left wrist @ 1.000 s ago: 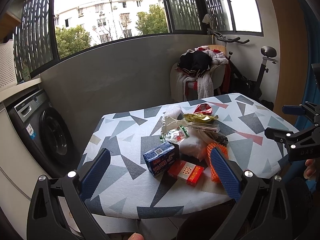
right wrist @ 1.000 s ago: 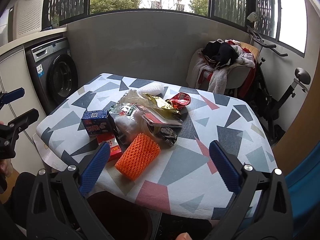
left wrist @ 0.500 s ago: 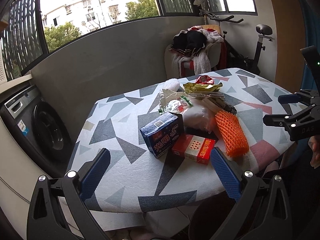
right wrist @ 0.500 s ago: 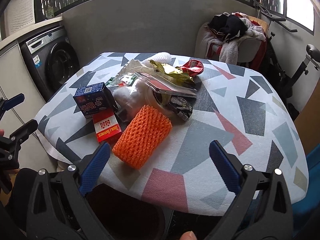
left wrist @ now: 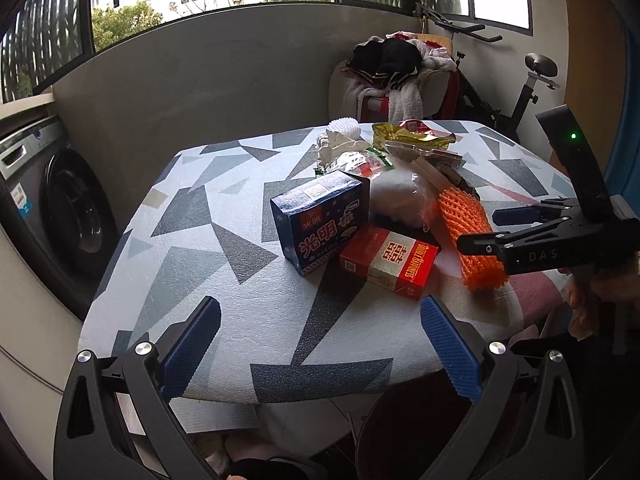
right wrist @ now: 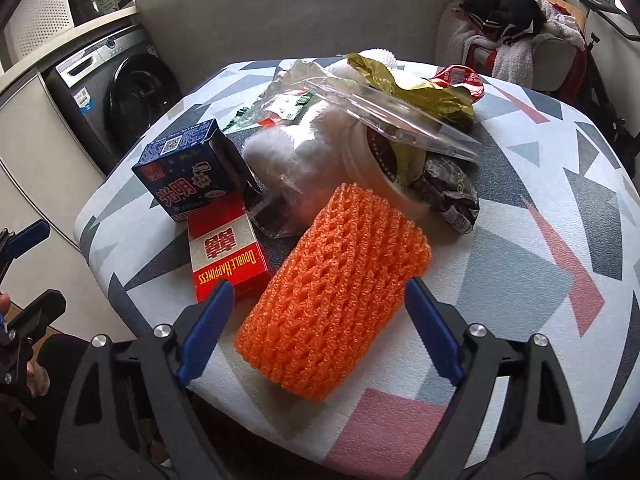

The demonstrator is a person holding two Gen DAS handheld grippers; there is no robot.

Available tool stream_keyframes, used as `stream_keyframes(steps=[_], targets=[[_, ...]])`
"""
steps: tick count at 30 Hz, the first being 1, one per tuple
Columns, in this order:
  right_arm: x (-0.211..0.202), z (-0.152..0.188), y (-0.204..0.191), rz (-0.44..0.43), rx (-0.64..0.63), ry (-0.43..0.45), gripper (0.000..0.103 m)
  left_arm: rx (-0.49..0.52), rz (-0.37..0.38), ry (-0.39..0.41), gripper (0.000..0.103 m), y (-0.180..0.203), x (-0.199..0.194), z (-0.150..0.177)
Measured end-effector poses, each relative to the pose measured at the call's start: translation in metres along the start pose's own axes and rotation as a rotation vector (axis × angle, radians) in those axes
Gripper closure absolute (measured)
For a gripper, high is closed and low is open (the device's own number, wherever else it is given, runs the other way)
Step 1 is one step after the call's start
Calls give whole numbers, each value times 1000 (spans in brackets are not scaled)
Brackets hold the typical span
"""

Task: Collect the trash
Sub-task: 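Close the right gripper on the orange foam fruit net, then grasp the red Double Happiness box with the left gripper while the right holds the net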

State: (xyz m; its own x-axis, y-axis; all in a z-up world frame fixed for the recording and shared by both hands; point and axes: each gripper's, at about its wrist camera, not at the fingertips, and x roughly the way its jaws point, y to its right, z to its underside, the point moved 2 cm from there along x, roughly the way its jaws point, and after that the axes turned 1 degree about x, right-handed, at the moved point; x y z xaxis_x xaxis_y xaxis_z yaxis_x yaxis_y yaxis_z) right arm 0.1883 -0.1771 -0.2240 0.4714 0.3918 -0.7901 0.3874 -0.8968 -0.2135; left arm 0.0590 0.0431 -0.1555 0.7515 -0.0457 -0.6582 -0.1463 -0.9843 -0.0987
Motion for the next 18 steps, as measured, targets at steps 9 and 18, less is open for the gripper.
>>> stream_keyframes(steps=[9, 18], targets=[[-28, 26, 8, -23, 32, 77, 74, -1, 65, -19, 5, 13, 12, 8], [-52, 34, 21, 20, -13, 174, 76, -72, 186, -53, 5, 22, 31, 3]])
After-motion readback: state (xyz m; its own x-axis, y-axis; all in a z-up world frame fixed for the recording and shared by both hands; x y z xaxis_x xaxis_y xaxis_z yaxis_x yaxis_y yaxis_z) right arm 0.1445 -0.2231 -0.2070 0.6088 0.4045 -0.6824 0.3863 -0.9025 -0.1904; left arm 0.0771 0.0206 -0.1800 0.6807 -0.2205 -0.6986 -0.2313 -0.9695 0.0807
